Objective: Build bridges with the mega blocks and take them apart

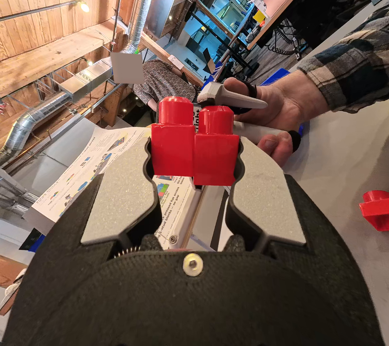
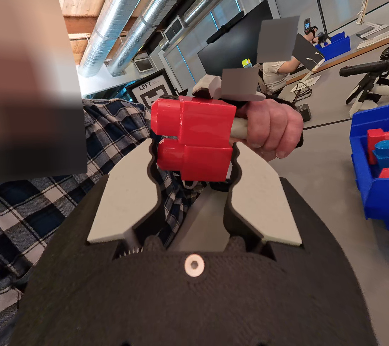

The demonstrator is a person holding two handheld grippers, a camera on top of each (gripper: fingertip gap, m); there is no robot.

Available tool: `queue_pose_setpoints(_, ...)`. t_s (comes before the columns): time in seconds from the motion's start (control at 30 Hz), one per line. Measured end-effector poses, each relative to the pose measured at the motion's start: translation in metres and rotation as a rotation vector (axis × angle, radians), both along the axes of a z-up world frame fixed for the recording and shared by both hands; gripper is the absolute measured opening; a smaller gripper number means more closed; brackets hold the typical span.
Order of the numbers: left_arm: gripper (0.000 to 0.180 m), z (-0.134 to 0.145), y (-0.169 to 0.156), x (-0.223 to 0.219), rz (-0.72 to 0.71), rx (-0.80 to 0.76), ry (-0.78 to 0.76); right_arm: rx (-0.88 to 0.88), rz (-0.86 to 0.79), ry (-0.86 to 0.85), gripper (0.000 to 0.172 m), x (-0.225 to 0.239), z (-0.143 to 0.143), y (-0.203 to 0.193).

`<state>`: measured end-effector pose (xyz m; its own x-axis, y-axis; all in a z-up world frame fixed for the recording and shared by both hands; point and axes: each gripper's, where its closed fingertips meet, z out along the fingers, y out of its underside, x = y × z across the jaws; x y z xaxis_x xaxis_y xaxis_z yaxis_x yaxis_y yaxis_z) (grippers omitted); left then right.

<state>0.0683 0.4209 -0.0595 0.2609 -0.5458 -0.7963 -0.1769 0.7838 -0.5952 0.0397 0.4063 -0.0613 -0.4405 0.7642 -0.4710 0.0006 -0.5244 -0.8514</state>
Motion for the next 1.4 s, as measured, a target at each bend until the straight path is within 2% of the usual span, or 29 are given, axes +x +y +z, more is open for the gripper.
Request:
queue_pose_setpoints(0.33, 0.074, 0.006, -0.006, 0.000, -0.014, 0.024, -0.028, -0.012, 0.028, 0.031, 0.069, 0.001, 0.006, -0.006)
queue_pose_setpoints(0.43, 0.074, 0.005, -0.005, -0.002, -0.005, 0.032, -0.015, -0.043, -0.017, 0.082, 0.082, 0.006, 0.017, 0.003)
queue_pose_setpoints(0.53, 0.074, 0.002, -0.008, 0.001, -0.021, 0.042, 0.012, -0.037, -0.040, 0.070, 0.085, 0.007, 0.020, 0.004)
queue_pose_setpoints(0.63, 0.074, 0.003, -0.012, 0.003, -0.034, 0.031, 0.003, -0.040, -0.004, 0.091, 0.066, 0.007, 0.022, -0.001)
queue_pose_setpoints(1.23, 0.074, 0.005, -0.013, 0.004, -0.031, 0.036, 0.009, -0.032, -0.009, 0.088, 0.065, 0.003, 0.022, -0.003)
queue_pose_setpoints(1.27, 0.074, 0.005, -0.013, 0.004, -0.031, 0.038, 0.012, -0.023, -0.030, 0.078, 0.072, 0.003, 0.021, -0.001)
queue_pose_setpoints(1.3, 0.074, 0.005, -0.012, 0.003, -0.028, 0.041, 0.018, -0.008, -0.074, 0.052, 0.088, 0.002, 0.019, 0.004)
queue_pose_setpoints(1.33, 0.074, 0.008, -0.011, 0.001, -0.019, 0.042, 0.016, 0.007, -0.109, 0.024, 0.097, 0.003, 0.018, 0.008)
queue_pose_setpoints(1.4, 0.074, 0.012, -0.007, -0.004, -0.006, 0.034, 0.024, 0.046, -0.169, -0.020, 0.099, 0.012, 0.021, 0.013)
